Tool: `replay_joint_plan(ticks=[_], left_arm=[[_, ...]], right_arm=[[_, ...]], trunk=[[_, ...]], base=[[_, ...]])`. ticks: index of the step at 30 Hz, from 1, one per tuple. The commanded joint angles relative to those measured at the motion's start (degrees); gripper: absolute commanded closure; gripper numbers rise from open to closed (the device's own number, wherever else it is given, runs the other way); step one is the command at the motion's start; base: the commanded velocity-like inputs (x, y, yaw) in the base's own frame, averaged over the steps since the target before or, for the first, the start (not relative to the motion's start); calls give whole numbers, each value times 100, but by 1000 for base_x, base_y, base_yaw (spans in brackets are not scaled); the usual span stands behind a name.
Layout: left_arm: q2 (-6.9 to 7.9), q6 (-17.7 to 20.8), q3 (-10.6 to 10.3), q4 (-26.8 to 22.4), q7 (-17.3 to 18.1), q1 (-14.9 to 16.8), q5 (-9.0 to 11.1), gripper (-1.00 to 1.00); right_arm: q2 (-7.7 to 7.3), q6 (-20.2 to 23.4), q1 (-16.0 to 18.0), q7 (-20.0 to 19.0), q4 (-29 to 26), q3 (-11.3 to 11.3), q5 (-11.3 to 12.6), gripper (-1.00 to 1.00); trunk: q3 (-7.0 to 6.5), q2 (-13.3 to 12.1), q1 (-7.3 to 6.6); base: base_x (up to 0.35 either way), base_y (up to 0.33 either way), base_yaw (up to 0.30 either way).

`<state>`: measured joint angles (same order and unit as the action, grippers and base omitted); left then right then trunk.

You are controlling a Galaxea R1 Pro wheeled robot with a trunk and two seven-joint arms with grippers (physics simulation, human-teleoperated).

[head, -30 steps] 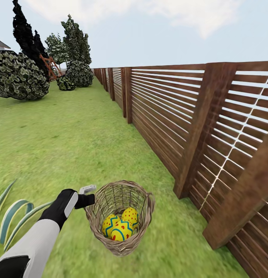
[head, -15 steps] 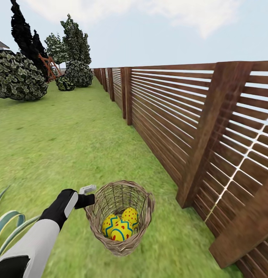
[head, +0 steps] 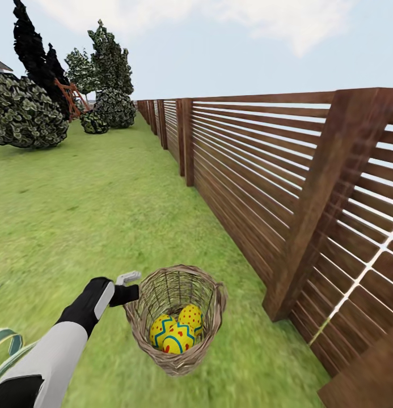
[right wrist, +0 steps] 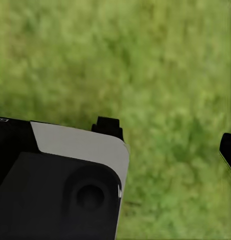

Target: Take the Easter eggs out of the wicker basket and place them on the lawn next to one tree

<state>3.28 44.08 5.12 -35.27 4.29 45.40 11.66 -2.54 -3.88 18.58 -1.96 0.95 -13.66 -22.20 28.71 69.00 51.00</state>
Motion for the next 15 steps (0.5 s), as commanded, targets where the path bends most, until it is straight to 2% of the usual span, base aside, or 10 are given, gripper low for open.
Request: replay_joint_plan(ticks=[1, 15], left_arm=[[-3, 30, 23, -6, 19, 4, 55, 100], [-3, 34, 24, -6, 19, 4, 55, 100]], right_arm=[[-3, -25, 5, -15, 10, -49, -39, -100], [-9, -25, 5, -15, 10, -49, -39, -100]], trunk=[[5, 3, 3], [5, 3, 3]], base=[[325, 0, 0], [325, 0, 0]])
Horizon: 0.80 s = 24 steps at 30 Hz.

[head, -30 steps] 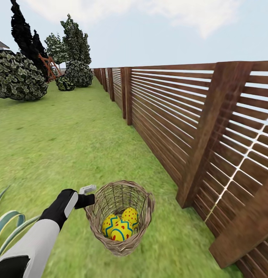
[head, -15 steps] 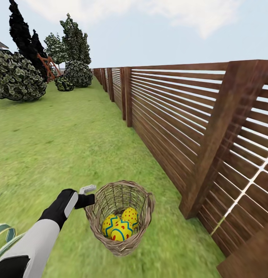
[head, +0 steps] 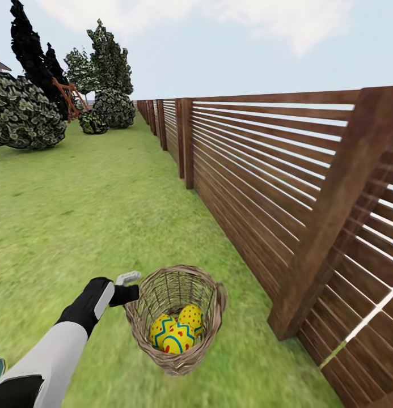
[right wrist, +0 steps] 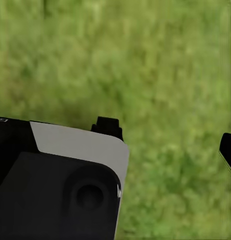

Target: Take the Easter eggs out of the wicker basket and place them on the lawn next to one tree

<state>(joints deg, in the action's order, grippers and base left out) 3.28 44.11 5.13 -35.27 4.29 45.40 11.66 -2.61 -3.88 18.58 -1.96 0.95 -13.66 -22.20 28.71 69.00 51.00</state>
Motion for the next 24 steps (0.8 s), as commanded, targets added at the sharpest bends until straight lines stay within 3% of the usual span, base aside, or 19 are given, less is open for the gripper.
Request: replay_joint_plan(ticks=[1, 24], left_arm=[[-3, 32, 23, -7, 19, 4, 56, 100], [-3, 31, 23, -7, 19, 4, 56, 100]], right_arm=[[-3, -25, 5, -15, 10, -49, -39, -100], [23, -34, 3, -15, 26, -49, -20, -100]], trunk=[[5, 3, 3], [5, 3, 3]], base=[[324, 0, 0], [325, 0, 0]])
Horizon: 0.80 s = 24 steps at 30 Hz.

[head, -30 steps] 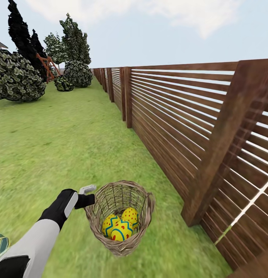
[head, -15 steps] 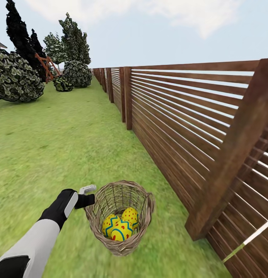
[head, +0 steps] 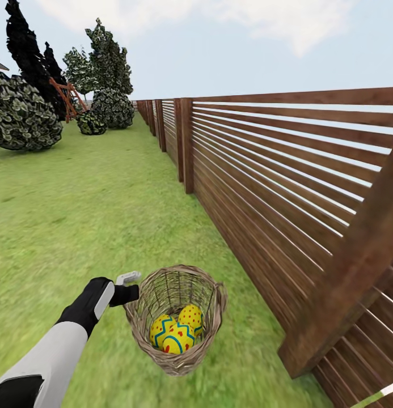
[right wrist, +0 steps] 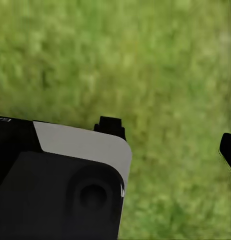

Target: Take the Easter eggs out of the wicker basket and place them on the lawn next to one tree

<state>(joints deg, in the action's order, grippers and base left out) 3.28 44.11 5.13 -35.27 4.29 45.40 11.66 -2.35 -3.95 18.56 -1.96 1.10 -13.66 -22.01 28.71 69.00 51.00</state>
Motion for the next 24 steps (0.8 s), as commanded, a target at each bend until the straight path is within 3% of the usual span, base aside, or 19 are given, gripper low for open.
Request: replay_joint_plan(ticks=[1, 6, 24], left_arm=[[-1, 32, 23, -6, 19, 4, 56, 100], [-3, 33, 23, -6, 19, 4, 56, 100], [-3, 29, 15, -6, 19, 4, 54, 100]], right_arm=[[-5, -28, 6, -15, 5, -49, -50, -100], [-3, -24, 7, -59, 5, -49, -61, -100], [-6, -21, -44, -16, 31, -49, -73, -100]], trunk=[[5, 3, 3], [5, 3, 3], [5, 3, 3]], base=[[324, 0, 0], [325, 0, 76], [324, 0, 297]])
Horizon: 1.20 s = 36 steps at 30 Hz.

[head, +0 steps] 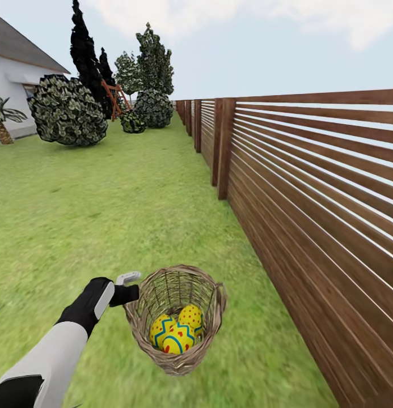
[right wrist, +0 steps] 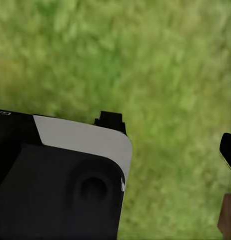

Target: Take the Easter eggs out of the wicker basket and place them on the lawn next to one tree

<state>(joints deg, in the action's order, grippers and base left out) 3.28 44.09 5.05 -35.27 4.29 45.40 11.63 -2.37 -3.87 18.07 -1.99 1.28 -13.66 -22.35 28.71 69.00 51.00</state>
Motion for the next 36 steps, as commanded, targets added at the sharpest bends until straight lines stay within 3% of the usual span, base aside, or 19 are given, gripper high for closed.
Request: replay_joint_plan(ticks=[1, 36], left_arm=[[-3, 30, 27, -6, 19, 4, 53, 100], [-3, 33, 24, -6, 10, 4, 50, 100]], right_arm=[[-2, -32, -20, -13, 13, -49, -48, -100], [-9, -34, -66, -15, 13, -49, -51, -100]], trunk=[[5, 3, 3], [5, 3, 3]], base=[[324, 0, 300], [325, 0, 300]])
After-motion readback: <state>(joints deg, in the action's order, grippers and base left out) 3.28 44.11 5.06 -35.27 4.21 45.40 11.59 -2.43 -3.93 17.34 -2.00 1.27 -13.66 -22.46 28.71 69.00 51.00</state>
